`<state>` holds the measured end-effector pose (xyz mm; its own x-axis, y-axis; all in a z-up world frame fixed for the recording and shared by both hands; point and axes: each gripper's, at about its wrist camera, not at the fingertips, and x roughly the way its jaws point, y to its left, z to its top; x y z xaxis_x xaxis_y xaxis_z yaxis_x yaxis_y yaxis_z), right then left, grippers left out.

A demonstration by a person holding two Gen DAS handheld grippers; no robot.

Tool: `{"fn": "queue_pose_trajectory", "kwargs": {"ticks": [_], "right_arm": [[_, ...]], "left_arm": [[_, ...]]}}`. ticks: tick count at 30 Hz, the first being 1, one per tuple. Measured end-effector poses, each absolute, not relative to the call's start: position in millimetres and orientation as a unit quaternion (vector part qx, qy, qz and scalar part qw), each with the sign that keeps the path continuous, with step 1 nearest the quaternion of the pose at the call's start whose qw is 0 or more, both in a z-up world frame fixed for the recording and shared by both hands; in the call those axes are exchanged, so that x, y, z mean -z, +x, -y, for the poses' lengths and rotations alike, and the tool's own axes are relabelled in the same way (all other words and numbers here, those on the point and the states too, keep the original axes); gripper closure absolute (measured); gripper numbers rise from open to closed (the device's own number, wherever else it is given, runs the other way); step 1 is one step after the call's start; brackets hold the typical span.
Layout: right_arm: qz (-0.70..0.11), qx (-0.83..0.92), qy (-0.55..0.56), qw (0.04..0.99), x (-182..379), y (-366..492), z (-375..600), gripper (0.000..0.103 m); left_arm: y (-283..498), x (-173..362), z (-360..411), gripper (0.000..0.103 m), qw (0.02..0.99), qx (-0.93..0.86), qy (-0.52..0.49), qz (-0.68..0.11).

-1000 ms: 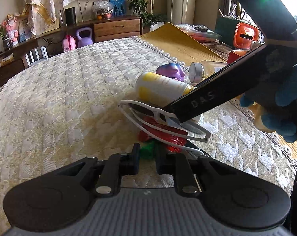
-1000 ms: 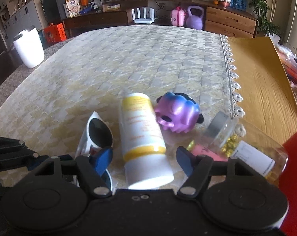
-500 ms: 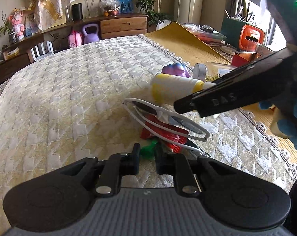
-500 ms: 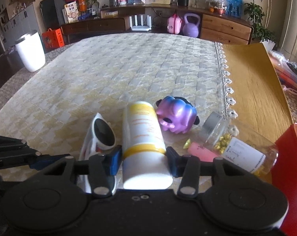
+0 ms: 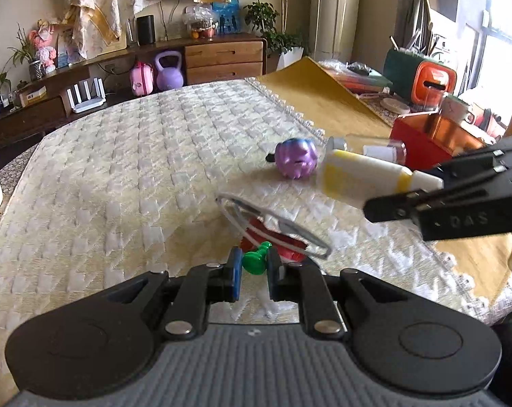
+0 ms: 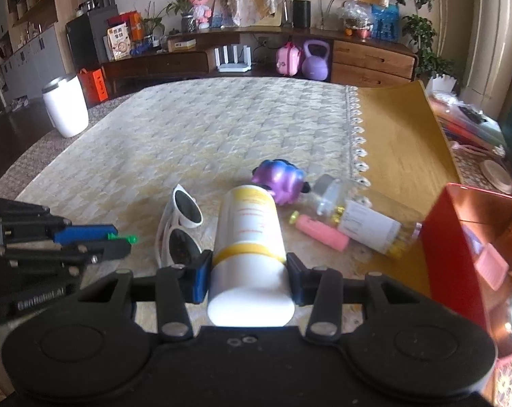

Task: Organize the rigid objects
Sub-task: 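Carry the green piece with left tool while right tool carries the bottle to the red box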

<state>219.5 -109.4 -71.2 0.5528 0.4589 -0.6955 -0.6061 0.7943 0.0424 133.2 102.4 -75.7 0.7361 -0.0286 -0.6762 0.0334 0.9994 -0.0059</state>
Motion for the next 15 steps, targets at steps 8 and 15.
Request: {"fn": "queue_pose_trajectory", "kwargs": {"ticks": [8,15], "right_arm": [[-0.345,-0.291,-0.086,0.888,42,200,146,0.059],[-0.326,-0.272,-0.067,0.903,17,190,179,0.059]], "left_arm": [[132,39,-74,0.089,0.937,0.029,-0.006,-0.348],[139,11,-35,0.089,0.942,0.054,-0.002,-0.332]]}}
